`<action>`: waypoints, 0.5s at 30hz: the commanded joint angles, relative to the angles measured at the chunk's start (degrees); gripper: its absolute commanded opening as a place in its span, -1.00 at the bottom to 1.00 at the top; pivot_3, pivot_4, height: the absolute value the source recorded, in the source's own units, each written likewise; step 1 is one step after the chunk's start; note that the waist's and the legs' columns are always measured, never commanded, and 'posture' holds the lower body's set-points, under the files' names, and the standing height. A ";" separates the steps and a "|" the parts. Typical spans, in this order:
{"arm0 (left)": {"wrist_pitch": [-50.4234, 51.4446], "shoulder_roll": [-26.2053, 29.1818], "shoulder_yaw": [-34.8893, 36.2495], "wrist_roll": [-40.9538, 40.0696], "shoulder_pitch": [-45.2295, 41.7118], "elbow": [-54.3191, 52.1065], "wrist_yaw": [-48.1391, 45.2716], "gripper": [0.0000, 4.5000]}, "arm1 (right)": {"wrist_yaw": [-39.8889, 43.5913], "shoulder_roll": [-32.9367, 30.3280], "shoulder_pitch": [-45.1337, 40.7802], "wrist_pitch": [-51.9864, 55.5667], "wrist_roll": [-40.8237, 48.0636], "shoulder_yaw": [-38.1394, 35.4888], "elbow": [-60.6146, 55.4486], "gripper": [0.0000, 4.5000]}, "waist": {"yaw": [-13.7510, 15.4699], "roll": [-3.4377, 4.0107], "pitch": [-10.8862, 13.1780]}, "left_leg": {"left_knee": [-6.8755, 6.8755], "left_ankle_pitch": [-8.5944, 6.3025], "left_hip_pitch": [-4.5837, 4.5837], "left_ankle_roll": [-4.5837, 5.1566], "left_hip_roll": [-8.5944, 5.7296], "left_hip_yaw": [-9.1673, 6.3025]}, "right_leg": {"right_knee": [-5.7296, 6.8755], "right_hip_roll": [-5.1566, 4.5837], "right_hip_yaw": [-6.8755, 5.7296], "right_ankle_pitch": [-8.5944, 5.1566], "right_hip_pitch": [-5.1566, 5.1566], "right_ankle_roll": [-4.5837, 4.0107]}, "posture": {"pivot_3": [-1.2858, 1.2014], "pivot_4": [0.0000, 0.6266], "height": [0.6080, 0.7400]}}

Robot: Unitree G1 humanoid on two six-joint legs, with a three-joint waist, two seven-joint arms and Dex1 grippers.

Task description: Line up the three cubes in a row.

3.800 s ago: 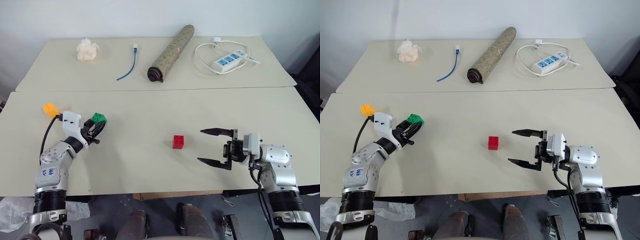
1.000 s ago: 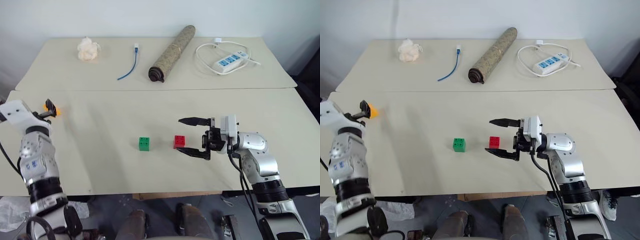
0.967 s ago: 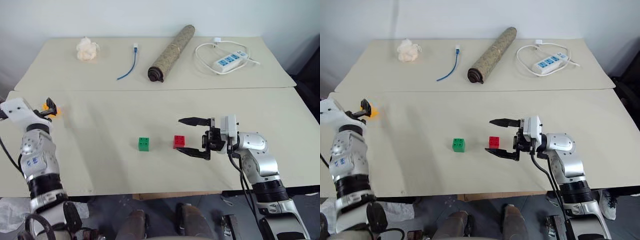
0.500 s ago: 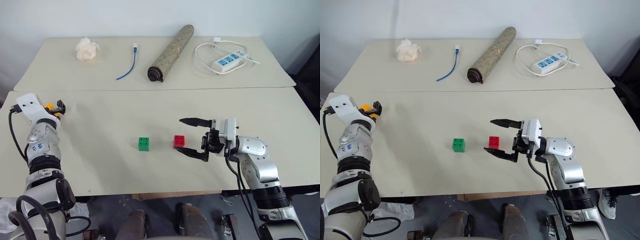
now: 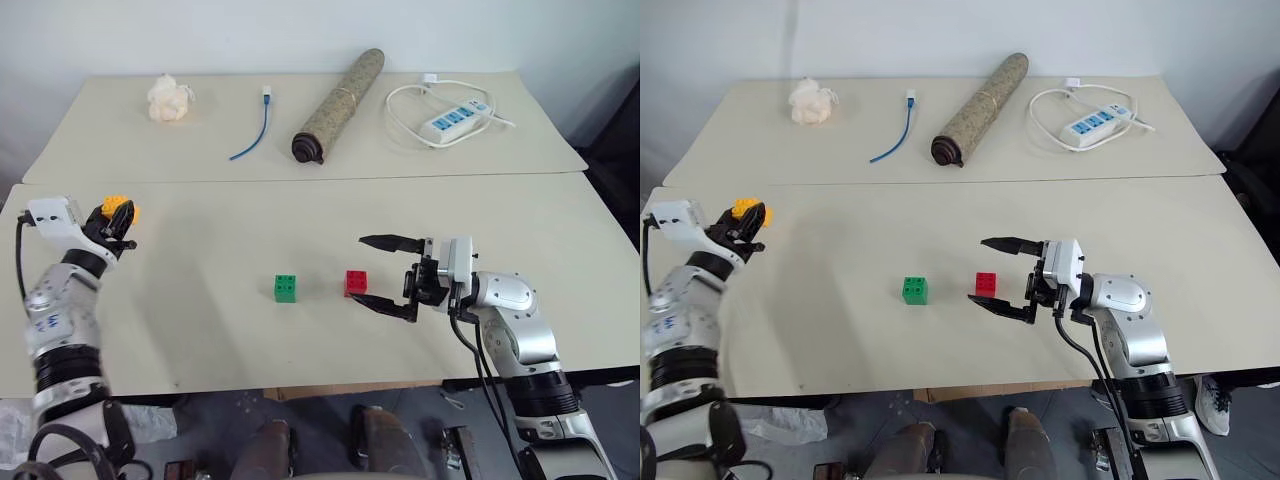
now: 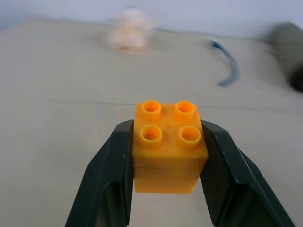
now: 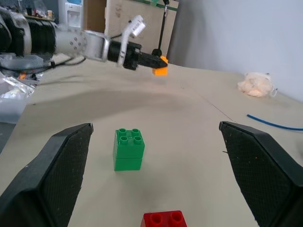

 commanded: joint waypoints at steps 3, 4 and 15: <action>-0.52 6.59 -5.52 -5.28 6.00 -12.84 -26.73 -0.33 | 1.01 -2.01 2.04 -1.77 1.10 -2.35 -0.74 1.00 | 0.38 0.15 0.08 | 0.00 0.00 0.00 0.01 -0.02 -0.03 | -0.05 -0.08 0.02 -0.01 0.05 -0.02 | 0.03 -0.52 1.00; -0.37 7.37 -7.14 -4.31 6.11 -12.78 -28.61 -0.33 | 1.54 -2.27 2.18 -2.24 0.90 -2.34 -0.07 1.00 | 0.53 0.21 0.12 | 0.00 0.00 0.01 0.02 -0.03 -0.07 | -0.07 -0.12 0.06 -0.01 0.11 -0.03 | 0.03 -0.52 1.00; -13.79 2.48 -21.43 3.64 0.27 -5.61 -43.73 -0.33 | 4.33 -6.45 5.20 -3.95 1.39 -3.82 -0.10 1.00 | 0.35 0.28 0.17 | -0.05 0.03 0.00 0.10 -0.05 -0.02 | -0.04 -0.04 -0.02 -0.02 0.06 -0.03 | 0.03 -0.52 1.00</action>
